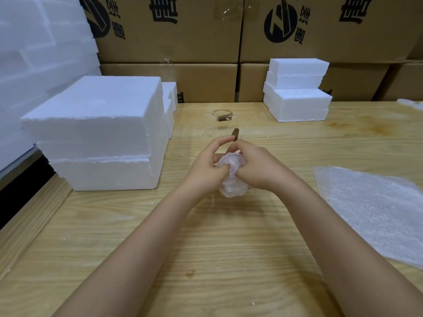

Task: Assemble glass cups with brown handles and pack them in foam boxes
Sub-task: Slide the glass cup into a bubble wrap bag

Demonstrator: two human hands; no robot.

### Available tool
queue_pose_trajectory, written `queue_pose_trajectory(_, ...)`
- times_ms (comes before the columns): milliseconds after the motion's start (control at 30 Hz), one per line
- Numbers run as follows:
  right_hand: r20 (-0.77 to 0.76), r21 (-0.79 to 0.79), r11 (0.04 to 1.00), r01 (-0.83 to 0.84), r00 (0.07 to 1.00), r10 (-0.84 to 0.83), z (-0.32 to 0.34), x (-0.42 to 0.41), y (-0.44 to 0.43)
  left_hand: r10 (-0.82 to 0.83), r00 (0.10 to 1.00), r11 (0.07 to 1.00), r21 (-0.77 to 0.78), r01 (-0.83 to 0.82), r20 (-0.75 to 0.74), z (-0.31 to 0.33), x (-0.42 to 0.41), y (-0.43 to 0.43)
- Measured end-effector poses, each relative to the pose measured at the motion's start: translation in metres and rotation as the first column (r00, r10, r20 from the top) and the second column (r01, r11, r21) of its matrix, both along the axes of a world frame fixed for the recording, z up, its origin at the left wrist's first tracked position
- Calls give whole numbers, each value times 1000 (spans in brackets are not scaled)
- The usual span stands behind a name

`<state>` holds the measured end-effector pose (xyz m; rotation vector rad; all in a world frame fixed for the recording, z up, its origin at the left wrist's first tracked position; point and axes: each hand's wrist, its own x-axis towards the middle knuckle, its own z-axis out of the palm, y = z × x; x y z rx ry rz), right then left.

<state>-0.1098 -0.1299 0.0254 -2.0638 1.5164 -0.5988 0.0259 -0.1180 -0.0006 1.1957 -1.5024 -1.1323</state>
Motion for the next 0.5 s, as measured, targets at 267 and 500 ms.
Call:
queue_pose_trajectory(267, 91, 119, 972, -201, 977, 191, -2, 6, 7, 328, 944, 943, -52, -329, -34, -2, -2, 1)
queue_pose_trajectory(500, 204, 126, 990, 65, 975, -90, -17, 9, 0, 325, 945, 942, -75, -327, -35, -6, -6, 2)
